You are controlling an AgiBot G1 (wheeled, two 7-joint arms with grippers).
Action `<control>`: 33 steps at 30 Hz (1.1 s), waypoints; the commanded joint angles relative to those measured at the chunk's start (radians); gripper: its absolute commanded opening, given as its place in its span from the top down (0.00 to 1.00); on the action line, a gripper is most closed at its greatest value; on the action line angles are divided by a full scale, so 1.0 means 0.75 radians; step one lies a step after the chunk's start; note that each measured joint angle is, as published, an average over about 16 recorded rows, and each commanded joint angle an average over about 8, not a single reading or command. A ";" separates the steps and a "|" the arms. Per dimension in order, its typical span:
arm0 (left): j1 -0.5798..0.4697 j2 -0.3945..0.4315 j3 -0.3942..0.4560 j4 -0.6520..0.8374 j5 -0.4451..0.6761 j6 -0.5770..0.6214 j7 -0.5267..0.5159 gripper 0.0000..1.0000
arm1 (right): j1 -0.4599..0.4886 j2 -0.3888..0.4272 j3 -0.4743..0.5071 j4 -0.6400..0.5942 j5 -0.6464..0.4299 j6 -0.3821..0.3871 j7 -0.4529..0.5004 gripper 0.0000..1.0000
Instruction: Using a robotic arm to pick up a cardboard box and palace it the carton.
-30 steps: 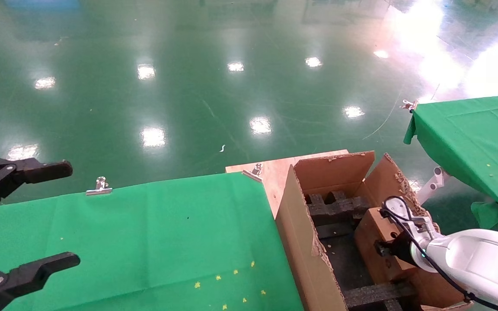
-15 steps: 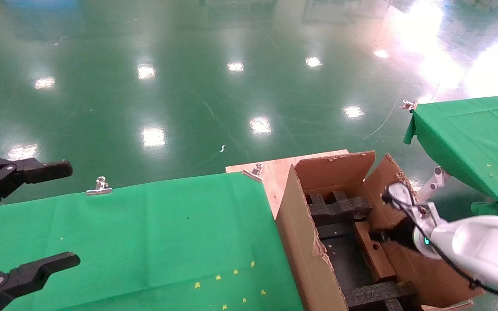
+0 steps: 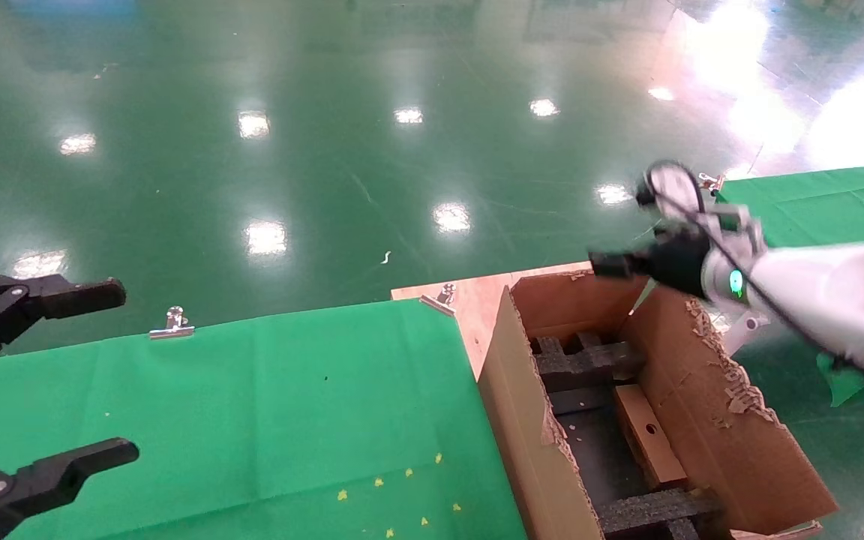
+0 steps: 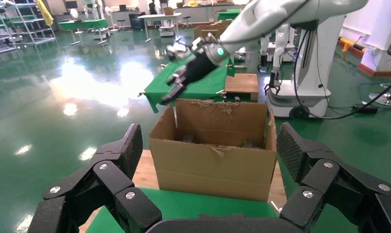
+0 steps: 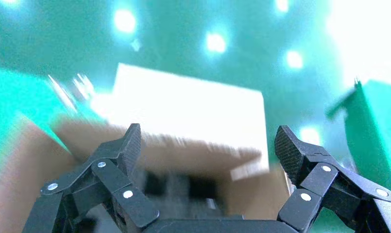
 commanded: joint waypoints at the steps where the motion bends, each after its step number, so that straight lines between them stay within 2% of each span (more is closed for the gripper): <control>1: 0.000 0.000 0.000 0.000 0.000 0.000 0.000 0.00 | 0.052 0.001 0.003 0.004 0.071 0.041 -0.076 0.00; 5: 0.000 0.000 0.000 0.000 0.000 0.000 0.000 0.00 | 0.159 -0.004 0.001 0.008 0.290 0.051 -0.264 0.00; 12: 0.000 0.000 0.000 0.000 0.000 0.000 0.000 0.00 | 0.307 -0.009 0.018 0.013 0.636 -0.003 -0.525 0.00; 16: 0.000 0.000 0.000 0.000 0.000 0.000 0.000 0.00 | 0.331 -0.006 0.023 0.013 0.698 -0.021 -0.553 0.00; 25: 0.000 0.000 0.000 0.000 0.000 0.000 0.000 0.00 | 0.284 -0.011 0.042 0.010 0.649 -0.029 -0.542 0.00; 33: 0.000 0.000 0.000 0.000 0.000 0.000 0.000 0.00 | 0.173 -0.028 0.205 -0.004 0.817 -0.167 -0.761 0.00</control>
